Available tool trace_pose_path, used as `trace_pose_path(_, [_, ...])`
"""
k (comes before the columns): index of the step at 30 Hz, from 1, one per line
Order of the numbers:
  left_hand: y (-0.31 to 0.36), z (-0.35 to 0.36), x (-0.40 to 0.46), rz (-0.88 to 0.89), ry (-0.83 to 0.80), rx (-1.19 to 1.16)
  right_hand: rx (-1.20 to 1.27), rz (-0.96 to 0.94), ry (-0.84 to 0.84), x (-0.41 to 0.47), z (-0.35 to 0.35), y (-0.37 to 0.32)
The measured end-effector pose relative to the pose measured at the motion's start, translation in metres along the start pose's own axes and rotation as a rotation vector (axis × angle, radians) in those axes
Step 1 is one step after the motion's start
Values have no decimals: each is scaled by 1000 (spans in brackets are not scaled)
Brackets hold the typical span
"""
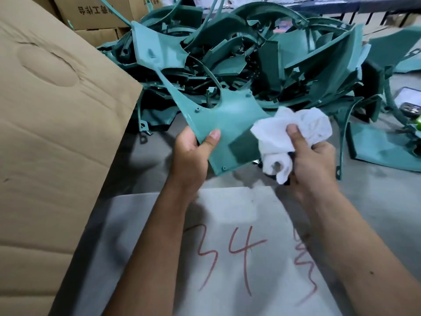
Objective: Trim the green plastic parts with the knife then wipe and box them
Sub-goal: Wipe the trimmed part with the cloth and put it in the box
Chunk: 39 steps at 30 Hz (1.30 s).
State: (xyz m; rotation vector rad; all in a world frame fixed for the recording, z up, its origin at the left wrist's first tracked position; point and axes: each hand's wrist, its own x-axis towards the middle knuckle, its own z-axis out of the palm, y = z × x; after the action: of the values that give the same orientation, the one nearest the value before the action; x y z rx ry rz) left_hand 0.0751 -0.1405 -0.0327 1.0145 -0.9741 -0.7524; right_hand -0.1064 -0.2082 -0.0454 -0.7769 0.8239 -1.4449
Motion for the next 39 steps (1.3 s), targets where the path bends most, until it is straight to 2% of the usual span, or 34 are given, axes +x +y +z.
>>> trace_pose_path(2, [0,-9,-1,-59,-62,50,39,-133,173,17,-11,-18])
trace_pose_path(4, [0,-11,-2,-57,-48,57,-63,-178,140,25,-21,-25])
trace_pose_path(8, [-1,-7,-1,-12,-5,62,-409,-116,-282,7,-15,-7])
trace_pose_path(12, [-1,-8,-2,-17,73,97,-573,-206,-451,-7,-1,8])
trace_pose_path(16, [-4,9,-5,37,230,106,-758,-405,-342,-8,0,7])
trace_pose_path(18, [-5,21,-7,90,259,99,-794,-455,-276,-10,1,7])
trace_pose_path(20, [-5,27,-10,145,296,104,-754,-419,-291,-10,2,8])
trace_pose_path(22, [-4,28,-11,182,352,103,-666,-316,-384,-9,1,11])
trace_pose_path(28, [-2,25,-9,198,507,55,-610,-165,-523,-7,-3,13])
trace_pose_path(30, [-1,22,-6,189,471,61,-644,-182,-506,-7,-3,13])
trace_pose_path(33, [1,14,1,149,372,67,-734,-303,-457,-13,-2,11])
trace_pose_path(36, [4,2,3,88,284,39,-568,-301,-413,-20,2,6])
trace_pose_path(39, [4,-9,0,76,121,170,-476,-229,-290,-16,2,-7])
